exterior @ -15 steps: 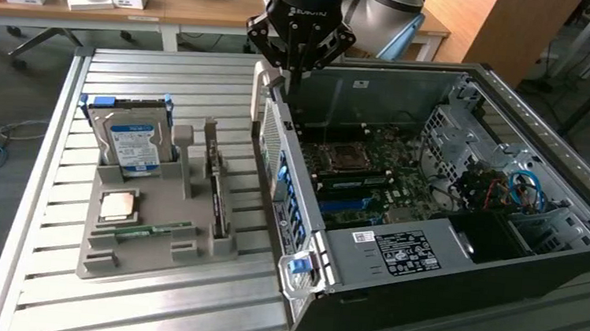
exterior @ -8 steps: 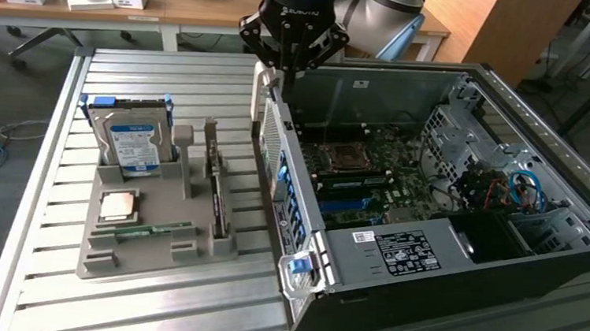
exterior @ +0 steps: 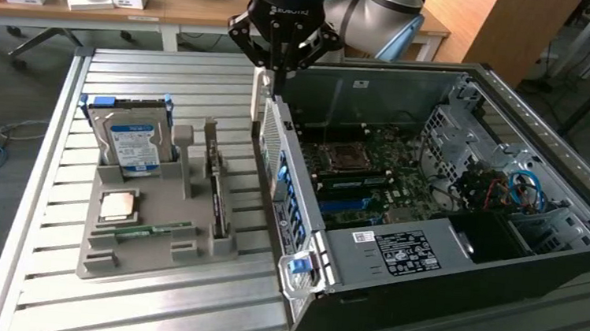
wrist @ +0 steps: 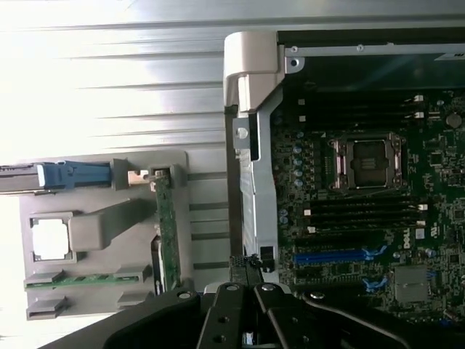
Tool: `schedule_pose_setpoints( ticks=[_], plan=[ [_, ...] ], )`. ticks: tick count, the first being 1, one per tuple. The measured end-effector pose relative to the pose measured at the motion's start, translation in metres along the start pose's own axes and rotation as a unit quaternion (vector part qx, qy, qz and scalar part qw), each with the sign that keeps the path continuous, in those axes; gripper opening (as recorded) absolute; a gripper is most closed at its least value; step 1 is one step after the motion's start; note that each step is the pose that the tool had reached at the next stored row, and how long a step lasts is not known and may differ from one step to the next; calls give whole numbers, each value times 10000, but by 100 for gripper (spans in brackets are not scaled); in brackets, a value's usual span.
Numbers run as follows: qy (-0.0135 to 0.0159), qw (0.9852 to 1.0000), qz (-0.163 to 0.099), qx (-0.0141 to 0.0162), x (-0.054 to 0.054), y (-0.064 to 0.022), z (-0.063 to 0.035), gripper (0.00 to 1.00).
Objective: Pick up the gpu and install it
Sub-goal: 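Reach for the gpu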
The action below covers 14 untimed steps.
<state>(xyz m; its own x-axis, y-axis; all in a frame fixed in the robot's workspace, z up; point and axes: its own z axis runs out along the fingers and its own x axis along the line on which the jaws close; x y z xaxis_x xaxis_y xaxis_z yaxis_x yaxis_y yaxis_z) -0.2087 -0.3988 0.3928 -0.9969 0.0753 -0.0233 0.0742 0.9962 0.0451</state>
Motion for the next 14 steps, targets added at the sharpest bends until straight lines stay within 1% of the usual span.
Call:
schedule_pose_setpoints(
  ticks=[14],
  plan=[
    [0, 10000, 4, 0, 254, -19, -5, 11]
  ],
)
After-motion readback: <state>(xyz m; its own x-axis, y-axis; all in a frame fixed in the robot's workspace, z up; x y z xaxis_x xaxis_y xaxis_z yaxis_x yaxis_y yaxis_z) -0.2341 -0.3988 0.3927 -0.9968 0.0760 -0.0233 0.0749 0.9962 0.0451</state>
